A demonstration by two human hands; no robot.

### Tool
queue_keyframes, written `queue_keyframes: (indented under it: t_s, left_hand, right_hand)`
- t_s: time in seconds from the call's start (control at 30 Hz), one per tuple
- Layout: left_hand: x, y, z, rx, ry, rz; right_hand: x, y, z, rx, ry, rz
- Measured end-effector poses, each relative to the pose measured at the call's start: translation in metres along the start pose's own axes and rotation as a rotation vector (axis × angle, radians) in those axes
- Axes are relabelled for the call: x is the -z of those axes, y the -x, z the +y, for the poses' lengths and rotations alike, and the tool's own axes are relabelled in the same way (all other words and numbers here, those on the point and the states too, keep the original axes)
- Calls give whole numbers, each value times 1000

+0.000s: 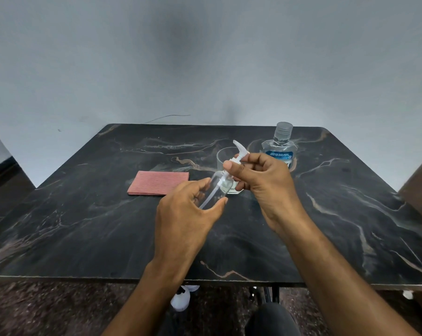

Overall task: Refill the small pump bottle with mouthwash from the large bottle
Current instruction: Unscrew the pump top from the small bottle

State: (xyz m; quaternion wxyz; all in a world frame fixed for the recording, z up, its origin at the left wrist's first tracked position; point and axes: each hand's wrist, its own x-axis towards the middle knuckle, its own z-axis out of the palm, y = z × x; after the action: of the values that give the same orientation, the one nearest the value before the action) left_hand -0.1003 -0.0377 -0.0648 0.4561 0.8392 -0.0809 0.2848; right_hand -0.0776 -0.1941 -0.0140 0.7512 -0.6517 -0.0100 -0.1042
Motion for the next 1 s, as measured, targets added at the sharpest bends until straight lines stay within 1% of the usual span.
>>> queue_keyframes:
  t_s: [0.23,0.43,1.0]
  left_hand:
    - [0,1,-3,11,0,-8]
    - [0,0,-4,10,8,20]
    - [8,0,1,3,45,28]
  right_hand:
    - [3,-5,-2,19,-96,14]
    - [7,-5,-10,44,-159,-13]
    - [28,-19,-41,125,-159,41]
